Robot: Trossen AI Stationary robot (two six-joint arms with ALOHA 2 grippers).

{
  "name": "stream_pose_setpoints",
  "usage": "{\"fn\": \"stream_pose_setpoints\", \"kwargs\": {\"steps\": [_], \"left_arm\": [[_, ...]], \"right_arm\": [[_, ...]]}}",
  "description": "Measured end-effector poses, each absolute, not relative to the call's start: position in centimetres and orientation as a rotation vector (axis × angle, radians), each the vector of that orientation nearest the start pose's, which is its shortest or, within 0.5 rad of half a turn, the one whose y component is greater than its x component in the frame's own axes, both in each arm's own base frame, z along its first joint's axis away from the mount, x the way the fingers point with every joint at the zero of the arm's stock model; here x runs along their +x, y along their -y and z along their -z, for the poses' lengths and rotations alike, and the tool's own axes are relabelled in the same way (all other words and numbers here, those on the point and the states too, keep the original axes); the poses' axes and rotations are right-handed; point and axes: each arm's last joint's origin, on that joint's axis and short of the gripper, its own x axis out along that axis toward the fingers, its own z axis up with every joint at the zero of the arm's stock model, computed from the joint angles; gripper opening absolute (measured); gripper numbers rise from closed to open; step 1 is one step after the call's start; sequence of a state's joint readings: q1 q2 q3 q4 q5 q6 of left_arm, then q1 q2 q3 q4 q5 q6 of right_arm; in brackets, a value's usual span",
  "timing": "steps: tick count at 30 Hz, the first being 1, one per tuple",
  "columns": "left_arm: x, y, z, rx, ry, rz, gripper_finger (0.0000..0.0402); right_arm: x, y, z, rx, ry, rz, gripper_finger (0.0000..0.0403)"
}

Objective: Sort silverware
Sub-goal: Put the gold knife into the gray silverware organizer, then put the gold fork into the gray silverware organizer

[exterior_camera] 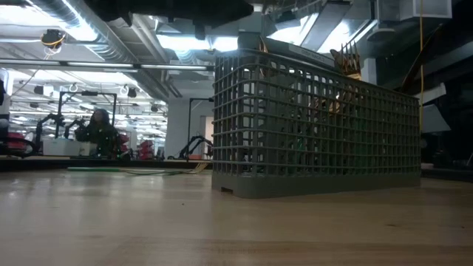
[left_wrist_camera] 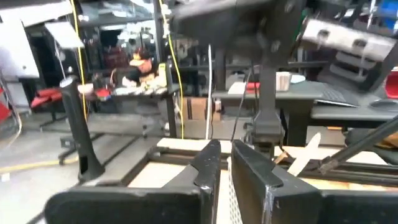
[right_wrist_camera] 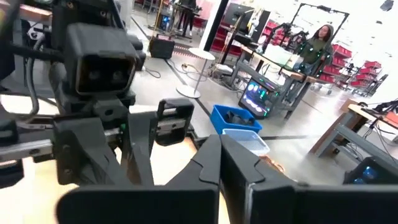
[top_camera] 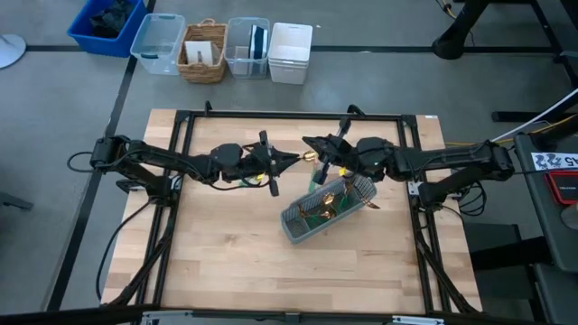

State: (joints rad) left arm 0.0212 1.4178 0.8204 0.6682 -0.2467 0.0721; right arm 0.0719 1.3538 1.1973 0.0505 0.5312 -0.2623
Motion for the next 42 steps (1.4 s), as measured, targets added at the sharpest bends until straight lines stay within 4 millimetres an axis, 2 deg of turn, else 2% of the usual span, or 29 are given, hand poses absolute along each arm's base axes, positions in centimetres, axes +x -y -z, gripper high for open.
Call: {"fn": "stream_pose_setpoints", "kwargs": {"steps": [7,14,25,36,42], "left_arm": [[31.1,-2.2,-28.0,0.008,0.041,-0.297,0.0030],[31.1,-2.4,-27.8,-0.001,0.014,-0.302,0.0030],[30.9,-2.7,-25.6,0.034,-0.215,-0.309,0.0031],[30.0,-4.7,-23.6,0.051,-0.435,-0.368,0.0032],[28.6,-6.3,-21.9,-0.009,-0.638,-0.434,0.0031]], "right_arm": [[29.3,-0.6,-37.9,-0.296,-0.192,0.439,0.0009],[29.1,-0.6,-37.7,-0.304,-0.218,0.435,0.0011],[28.7,-0.6,-37.4,-0.321,-0.273,0.427,0.0012],[25.2,-0.3,-39.1,-0.324,-0.284,0.427,0.0012],[23.5,0.1,-39.2,-0.358,-0.362,0.525,0.0012]]}}
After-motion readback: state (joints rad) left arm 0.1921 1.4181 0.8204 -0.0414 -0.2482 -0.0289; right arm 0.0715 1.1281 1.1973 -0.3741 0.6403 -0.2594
